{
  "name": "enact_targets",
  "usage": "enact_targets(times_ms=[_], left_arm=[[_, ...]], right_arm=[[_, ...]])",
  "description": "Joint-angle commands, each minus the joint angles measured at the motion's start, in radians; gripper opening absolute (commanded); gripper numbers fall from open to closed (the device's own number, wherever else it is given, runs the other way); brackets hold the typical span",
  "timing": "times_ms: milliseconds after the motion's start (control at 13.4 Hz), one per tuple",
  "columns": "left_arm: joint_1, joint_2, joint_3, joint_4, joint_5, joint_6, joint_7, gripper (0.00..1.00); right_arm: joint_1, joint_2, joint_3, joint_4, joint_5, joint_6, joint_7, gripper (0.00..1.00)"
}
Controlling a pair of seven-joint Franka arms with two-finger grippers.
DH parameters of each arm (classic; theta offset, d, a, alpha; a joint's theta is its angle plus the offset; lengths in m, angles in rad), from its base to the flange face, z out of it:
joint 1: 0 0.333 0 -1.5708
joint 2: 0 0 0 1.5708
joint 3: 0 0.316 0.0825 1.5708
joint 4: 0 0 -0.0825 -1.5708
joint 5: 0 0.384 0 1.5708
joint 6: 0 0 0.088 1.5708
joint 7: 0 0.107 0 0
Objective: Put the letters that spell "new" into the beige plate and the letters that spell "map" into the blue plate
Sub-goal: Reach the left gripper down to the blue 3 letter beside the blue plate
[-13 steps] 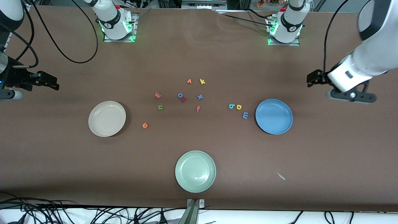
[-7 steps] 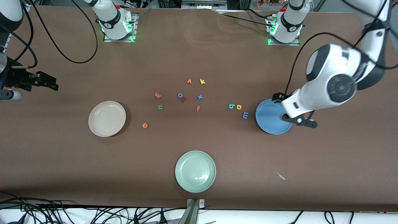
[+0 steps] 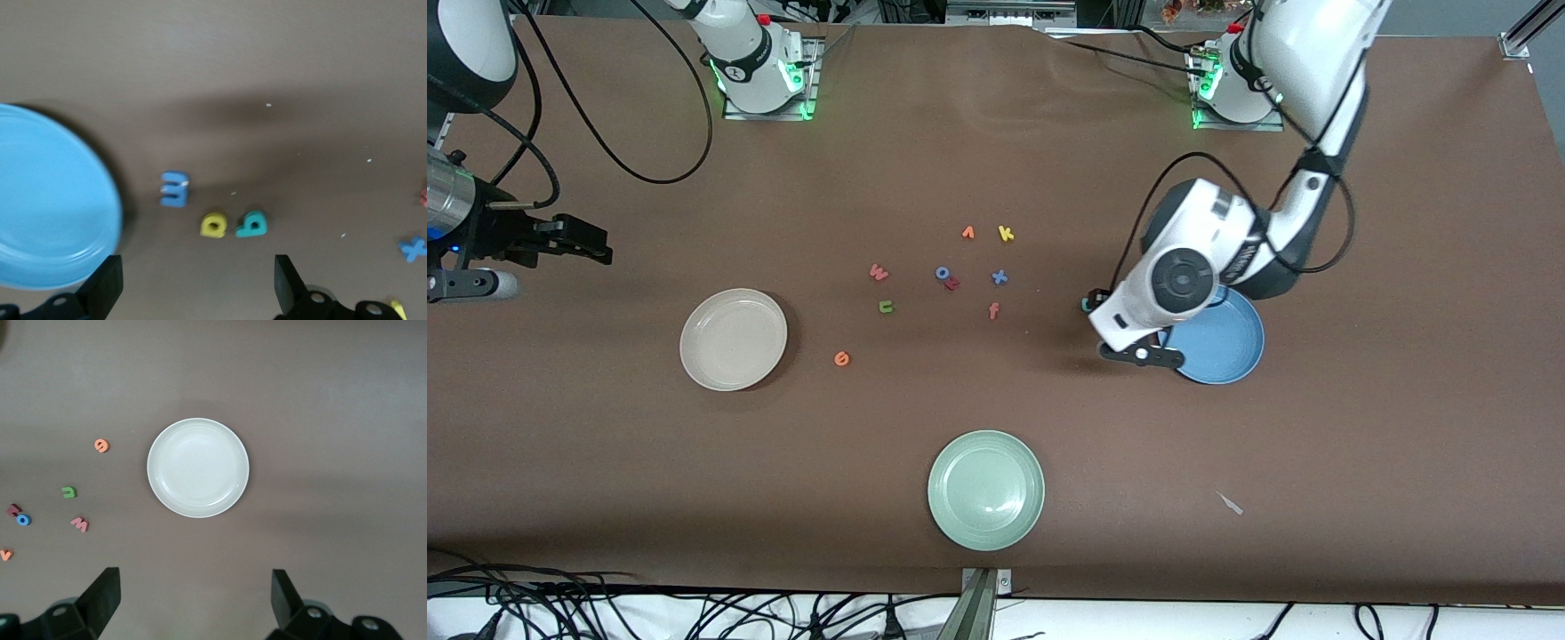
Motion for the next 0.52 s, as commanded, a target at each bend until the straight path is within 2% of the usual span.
enact_targets(times_ms=[0, 75, 299, 449], left_arm=[[-0.014, 0.048, 0.01, 0.014, 0.046, 0.05, -0.009, 0.88], [-0.017, 0.051, 0.01, -0.002, 0.083, 0.065, 0.0, 0.83], [-0.011, 0.054, 0.008, -0.062, 0.158, 0.143, 0.007, 0.83], [-0.005, 0.054, 0.01, -0.117, 0.158, 0.227, 0.008, 0.72]], right_arm=[[0.032, 0.014, 0.0, 0.009, 0.01, -0.008, -0.008, 1.0], [0.051, 0.026, 0.0, 0.009, 0.01, -0.001, 0.005, 1.0], [0.103, 0.095, -0.002, 0.01, 0.004, 0.082, 0.009, 1.0], [0.124, 0.178, -0.002, 0.009, 0.01, 0.178, 0.031, 1.0]])
